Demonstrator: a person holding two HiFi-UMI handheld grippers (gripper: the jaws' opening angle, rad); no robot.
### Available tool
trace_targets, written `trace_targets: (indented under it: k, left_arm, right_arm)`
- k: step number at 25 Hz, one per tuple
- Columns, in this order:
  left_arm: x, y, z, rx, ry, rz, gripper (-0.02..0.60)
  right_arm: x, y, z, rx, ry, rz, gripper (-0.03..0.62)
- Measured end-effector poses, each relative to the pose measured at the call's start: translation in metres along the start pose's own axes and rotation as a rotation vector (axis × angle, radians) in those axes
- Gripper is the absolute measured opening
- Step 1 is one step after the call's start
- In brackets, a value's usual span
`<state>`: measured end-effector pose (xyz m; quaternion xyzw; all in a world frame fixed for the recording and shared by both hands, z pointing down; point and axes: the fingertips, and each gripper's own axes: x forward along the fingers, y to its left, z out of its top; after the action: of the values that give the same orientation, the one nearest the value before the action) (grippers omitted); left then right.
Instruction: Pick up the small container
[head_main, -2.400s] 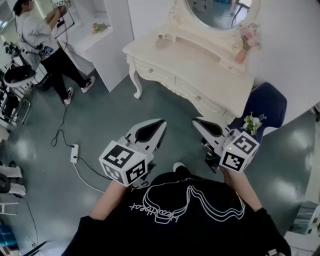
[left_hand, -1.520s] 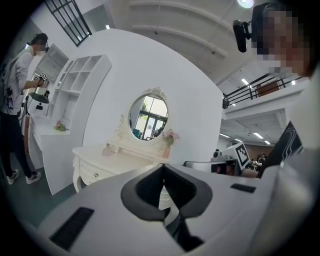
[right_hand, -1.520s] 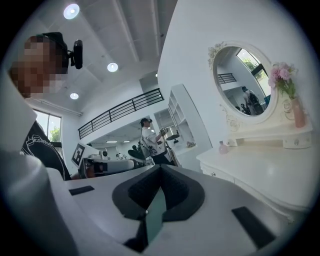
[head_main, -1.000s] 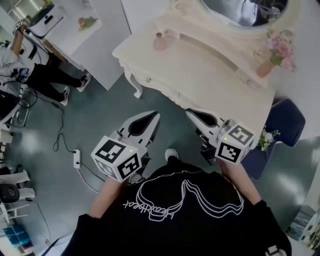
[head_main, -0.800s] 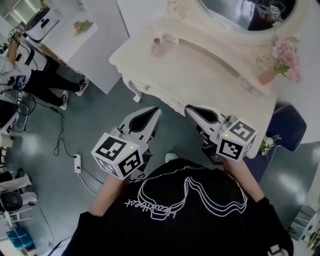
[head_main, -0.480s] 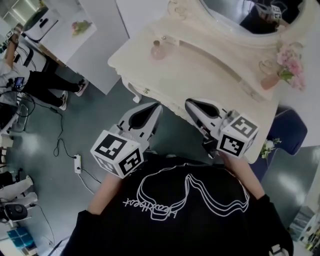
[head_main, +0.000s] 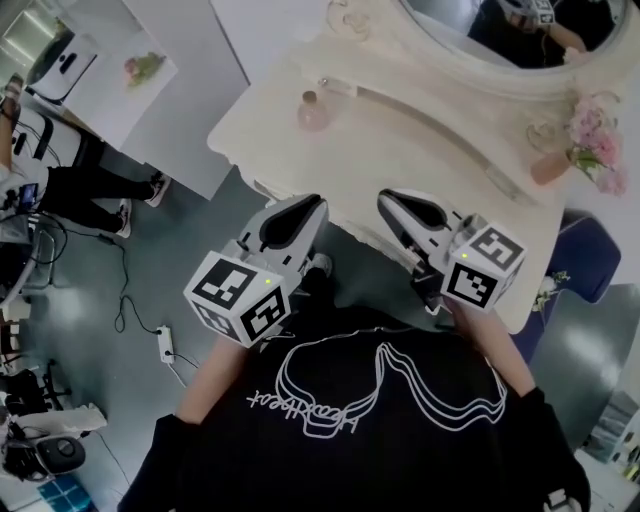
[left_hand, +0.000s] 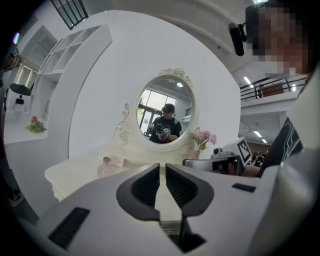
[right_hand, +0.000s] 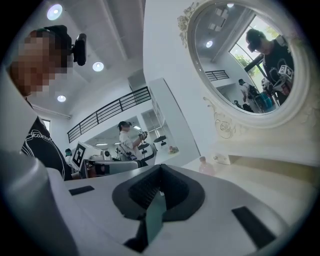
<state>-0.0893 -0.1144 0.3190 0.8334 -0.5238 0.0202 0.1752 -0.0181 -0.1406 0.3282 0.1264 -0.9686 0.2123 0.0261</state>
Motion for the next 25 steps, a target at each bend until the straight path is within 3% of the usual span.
trace_targets:
  k: [11,22,25]
  left_arm:
    - [0.082,0.115,0.017,0.001,0.098,-0.094,0.113]
    - [0.159,0.214,0.003,0.226,0.185,-0.076,0.209]
    - [0.178,0.233,-0.013,0.227,0.224,-0.089,0.230]
  right_arm:
    - [0.072,-0.084,0.020,0.094,-0.023,-0.149,0.008]
    - [0.103,-0.142,0.027,0.161,-0.036,-0.308,0.008]
    - [0.104,-0.155,0.023,0.182,-0.035,-0.350,0.008]
